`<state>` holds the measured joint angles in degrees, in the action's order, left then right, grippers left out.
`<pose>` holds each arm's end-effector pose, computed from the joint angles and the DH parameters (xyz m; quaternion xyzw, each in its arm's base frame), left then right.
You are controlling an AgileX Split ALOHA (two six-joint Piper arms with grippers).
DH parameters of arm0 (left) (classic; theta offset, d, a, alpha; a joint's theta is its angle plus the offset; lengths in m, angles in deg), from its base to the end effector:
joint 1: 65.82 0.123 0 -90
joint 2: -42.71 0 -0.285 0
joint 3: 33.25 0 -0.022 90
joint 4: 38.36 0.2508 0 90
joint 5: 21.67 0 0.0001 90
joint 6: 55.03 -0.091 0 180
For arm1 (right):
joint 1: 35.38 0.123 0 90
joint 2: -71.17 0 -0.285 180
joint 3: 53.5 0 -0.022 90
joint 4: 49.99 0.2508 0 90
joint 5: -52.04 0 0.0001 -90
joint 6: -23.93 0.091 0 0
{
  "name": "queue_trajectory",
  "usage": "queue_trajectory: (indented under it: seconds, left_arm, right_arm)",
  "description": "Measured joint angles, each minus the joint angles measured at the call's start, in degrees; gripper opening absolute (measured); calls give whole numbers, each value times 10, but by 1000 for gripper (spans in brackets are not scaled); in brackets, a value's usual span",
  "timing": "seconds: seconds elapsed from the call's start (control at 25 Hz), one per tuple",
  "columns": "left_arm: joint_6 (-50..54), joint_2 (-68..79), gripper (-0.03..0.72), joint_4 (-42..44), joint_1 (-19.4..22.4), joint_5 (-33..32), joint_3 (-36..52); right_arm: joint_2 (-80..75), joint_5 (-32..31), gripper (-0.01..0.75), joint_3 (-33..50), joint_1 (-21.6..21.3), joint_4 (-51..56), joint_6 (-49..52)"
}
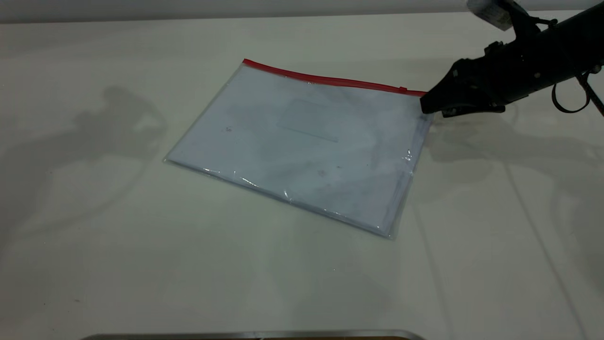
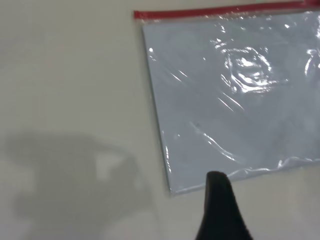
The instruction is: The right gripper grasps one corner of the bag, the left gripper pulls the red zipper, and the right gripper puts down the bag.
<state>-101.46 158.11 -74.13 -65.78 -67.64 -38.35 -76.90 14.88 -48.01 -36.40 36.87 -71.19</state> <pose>0.4059 -0.0380 0.2423 0.2165 0.9205 -0.1617 0.2824 0.4037 0.0478 -0.0073 -0.1311 0.9203 0.2925 0.2242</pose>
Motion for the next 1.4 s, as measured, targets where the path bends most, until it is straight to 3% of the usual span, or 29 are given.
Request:
queue_trajectory:
  seconds: [0.52, 1.0, 1.16, 1.4]
  left_arm:
    - [-7, 0, 544, 0, 0, 6, -1]
    - [-20, 0, 544, -2, 0, 9, -1]
    - [-20, 0, 544, -2, 0, 10, -1]
    - [-22, 1, 544, -3, 0, 9, -1]
  right_arm:
    - [-43, -3, 502, -40, 0, -10, -11]
    - [-80, -93, 493, -73, 0, 17, -23]
    - [-80, -107, 398, -74, 0, 23, -42]
    - [-80, -136, 64, -74, 0, 28, -66]
